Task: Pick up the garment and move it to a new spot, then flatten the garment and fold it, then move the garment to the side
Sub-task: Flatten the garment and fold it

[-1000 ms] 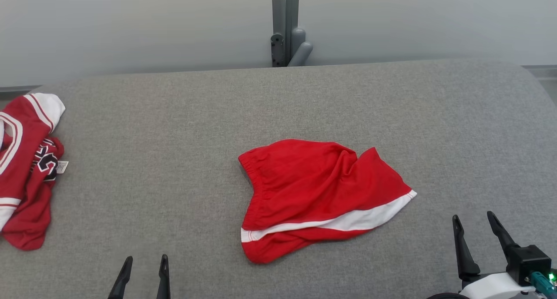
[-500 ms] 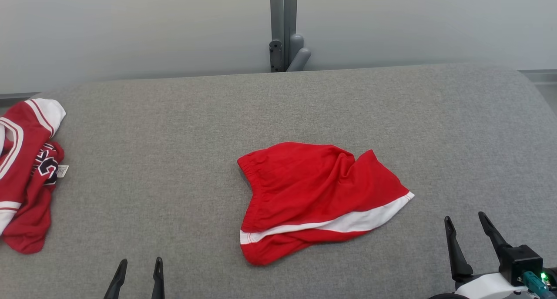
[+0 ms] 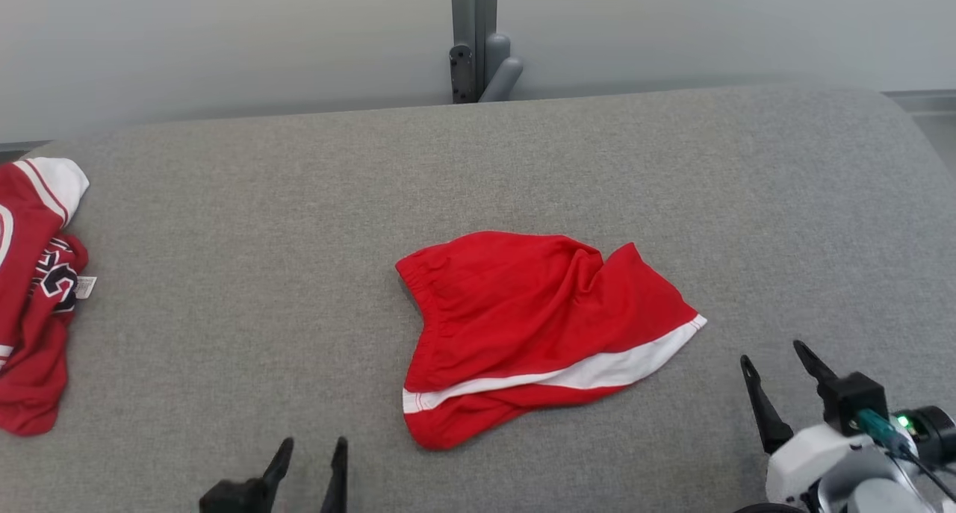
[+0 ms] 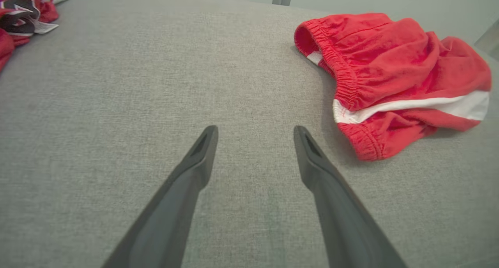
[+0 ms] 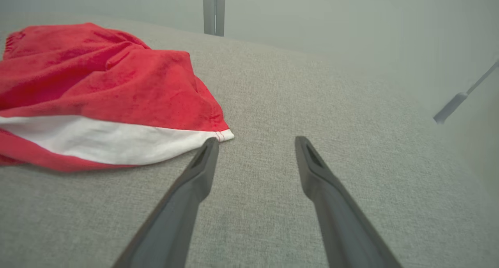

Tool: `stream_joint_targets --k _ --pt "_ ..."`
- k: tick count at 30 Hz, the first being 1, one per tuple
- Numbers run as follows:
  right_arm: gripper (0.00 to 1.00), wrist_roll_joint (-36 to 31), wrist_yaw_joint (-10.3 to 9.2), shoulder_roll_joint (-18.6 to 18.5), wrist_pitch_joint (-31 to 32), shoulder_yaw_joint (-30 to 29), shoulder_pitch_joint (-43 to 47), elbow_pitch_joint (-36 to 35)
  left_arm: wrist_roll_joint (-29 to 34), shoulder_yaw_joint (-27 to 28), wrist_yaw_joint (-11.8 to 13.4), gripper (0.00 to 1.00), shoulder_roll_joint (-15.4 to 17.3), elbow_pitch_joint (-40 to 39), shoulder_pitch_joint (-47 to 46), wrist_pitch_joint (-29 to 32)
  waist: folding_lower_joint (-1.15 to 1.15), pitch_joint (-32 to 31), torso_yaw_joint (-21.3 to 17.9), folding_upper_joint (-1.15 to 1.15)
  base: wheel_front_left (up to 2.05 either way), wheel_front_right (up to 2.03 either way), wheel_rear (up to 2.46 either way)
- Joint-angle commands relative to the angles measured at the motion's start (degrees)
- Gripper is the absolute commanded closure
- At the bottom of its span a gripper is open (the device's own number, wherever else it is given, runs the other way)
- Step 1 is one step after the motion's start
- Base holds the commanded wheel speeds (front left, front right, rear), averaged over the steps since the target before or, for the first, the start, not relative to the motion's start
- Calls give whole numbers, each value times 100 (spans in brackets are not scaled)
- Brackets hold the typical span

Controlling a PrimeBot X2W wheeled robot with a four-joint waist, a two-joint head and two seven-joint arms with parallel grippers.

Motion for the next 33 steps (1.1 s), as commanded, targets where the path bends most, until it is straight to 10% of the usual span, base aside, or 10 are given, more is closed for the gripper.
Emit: stream_joint_targets --k 1,10,33 --pt "0 11 -6 -124 95 172 -291 215 -138 -117 -34 0 -9 33 -228 175 0 158 -40 1 0 0 0" --pt "0 510 -6 -529 762 1913 -1995 1800 -816 -777 -71 0 -53 289 -1142 1055 0 530 -74 1 0 0 0" --pt "0 1494 -6 -593 223 3311 -3012 3216 -1575 -1385 -54 0 -61 547 -1598 1209 0 724 48 1 0 0 0"
